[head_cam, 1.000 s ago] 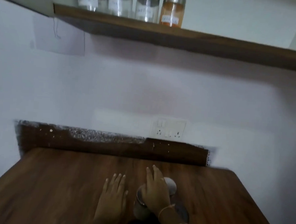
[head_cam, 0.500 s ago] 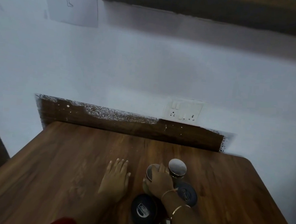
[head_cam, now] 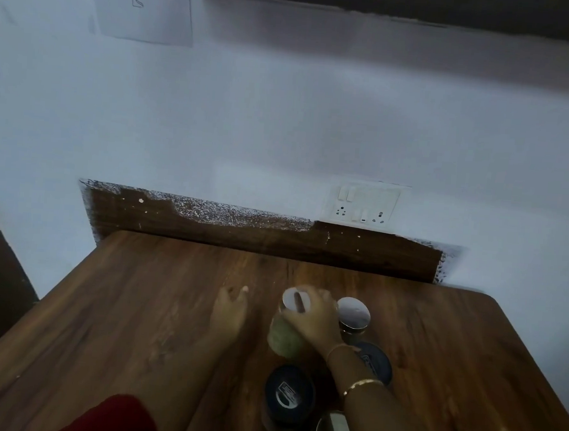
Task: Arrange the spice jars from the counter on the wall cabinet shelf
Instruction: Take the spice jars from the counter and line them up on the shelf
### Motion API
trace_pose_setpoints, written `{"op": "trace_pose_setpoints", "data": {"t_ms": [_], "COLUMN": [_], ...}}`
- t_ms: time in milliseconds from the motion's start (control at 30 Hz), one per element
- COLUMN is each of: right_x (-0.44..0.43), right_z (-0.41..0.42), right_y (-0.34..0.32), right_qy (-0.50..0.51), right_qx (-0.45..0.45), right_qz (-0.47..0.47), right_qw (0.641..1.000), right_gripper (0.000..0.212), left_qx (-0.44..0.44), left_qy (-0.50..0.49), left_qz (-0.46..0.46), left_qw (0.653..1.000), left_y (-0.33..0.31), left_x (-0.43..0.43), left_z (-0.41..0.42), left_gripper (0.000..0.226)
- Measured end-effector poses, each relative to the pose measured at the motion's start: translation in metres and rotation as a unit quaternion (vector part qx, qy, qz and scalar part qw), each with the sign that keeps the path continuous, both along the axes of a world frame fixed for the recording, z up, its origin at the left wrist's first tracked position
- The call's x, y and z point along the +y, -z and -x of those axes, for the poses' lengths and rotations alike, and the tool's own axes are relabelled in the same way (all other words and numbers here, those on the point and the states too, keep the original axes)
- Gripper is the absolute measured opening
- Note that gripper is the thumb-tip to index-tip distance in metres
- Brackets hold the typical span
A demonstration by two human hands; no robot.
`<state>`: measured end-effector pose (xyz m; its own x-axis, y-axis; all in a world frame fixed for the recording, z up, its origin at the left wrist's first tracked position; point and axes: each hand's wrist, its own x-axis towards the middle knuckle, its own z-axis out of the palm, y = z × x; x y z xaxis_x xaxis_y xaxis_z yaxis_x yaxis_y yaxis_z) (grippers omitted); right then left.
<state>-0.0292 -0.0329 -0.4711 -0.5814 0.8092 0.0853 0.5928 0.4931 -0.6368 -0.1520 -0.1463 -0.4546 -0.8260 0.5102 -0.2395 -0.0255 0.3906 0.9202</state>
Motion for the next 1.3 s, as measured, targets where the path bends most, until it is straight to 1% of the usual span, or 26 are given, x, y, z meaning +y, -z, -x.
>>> {"op": "trace_pose_setpoints", "data": {"t_ms": [67,100,167,200,233,267,333,433,500,567,633,733,800,867,933,1067,1167,1233,1267,1300], "right_x": [0.001,0.000,-0.001,-0.002,-0.004,-0.005,-0.010,-0.015,-0.017,-0.019,-0.023,-0.031,-0.037,-0.042,-0.047,-0.052,-0.056,-0.059,-0.061,-0.063], "right_z": [0.008,0.011,0.016,0.019,0.021,0.022,0.025,0.028,0.030,0.032,0.036,0.044,0.049,0.052,0.052,0.053,0.057,0.060,0.061,0.061], "right_y": [-0.024,-0.037,-0.062,-0.074,-0.086,-0.097,-0.121,-0.148,-0.162,-0.175,-0.187,-0.202,-0.211,-0.221,-0.235,-0.262,-0.281,-0.293,-0.297,-0.301], "right_qy": [-0.015,-0.023,-0.047,-0.063,-0.079,-0.093,-0.123,-0.171,-0.182,-0.176,-0.146,-0.102,-0.097,-0.094,-0.094,-0.135,-0.187,-0.225,-0.252,-0.283], "right_qx": [0.058,0.092,0.160,0.194,0.222,0.242,0.271,0.297,0.317,0.357,0.397,0.446,0.480,0.523,0.551,0.578,0.569,0.563,0.566,0.566], "right_qz": [0.027,0.033,0.049,0.063,0.079,0.090,0.091,0.080,0.069,0.067,0.065,0.071,0.095,0.111,0.117,0.126,0.112,0.146,0.171,0.199], "right_qw": [0.998,0.995,0.985,0.977,0.969,0.962,0.950,0.936,0.928,0.915,0.904,0.886,0.867,0.840,0.821,0.795,0.793,0.782,0.766,0.749], "right_gripper": [0.050,0.046,0.039,0.036,0.035,0.034,0.033,0.033,0.032,0.032,0.033,0.045,0.048,0.044,0.044,0.064,0.098,0.115,0.118,0.115], "left_qx": [-0.140,-0.211,-0.350,-0.392,-0.423,-0.447,-0.485,-0.505,-0.498,-0.488,-0.478,-0.448,-0.418,-0.381,-0.340,-0.249,-0.173,-0.122,-0.097,-0.078], "left_qy": [-0.028,-0.036,-0.022,-0.012,0.001,0.021,0.091,0.182,0.207,0.206,0.203,0.206,0.215,0.217,0.205,0.164,0.132,0.122,0.122,0.117], "left_qz": [-0.063,-0.107,-0.179,-0.192,-0.195,-0.193,-0.196,-0.239,-0.277,-0.305,-0.342,-0.393,-0.415,-0.432,-0.451,-0.475,-0.483,-0.493,-0.496,-0.507], "left_qw": [0.988,0.971,0.919,0.900,0.885,0.873,0.848,0.809,0.795,0.791,0.783,0.776,0.779,0.788,0.800,0.828,0.848,0.853,0.854,0.850], "left_y": [-0.011,-0.018,-0.029,-0.030,-0.032,-0.033,-0.045,-0.072,-0.089,-0.103,-0.118,-0.139,-0.154,-0.168,-0.179,-0.201,-0.211,-0.217,-0.220,-0.224], "left_x": [0.003,0.002,0.002,0.003,0.004,0.006,0.008,0.008,0.009,0.010,0.012,0.013,0.011,0.008,0.005,-0.004,-0.012,-0.020,-0.026,-0.031], "left_z": [0.004,0.005,0.006,0.011,0.015,0.020,0.026,0.029,0.030,0.031,0.029,0.020,0.012,0.006,-0.001,-0.013,-0.019,-0.025,-0.029,-0.033], "left_gripper": [0.042,0.041,0.044,0.059,0.072,0.079,0.083,0.085,0.083,0.080,0.079,0.078,0.075,0.070,0.065,0.056,0.059,0.061,0.064,0.068]}}
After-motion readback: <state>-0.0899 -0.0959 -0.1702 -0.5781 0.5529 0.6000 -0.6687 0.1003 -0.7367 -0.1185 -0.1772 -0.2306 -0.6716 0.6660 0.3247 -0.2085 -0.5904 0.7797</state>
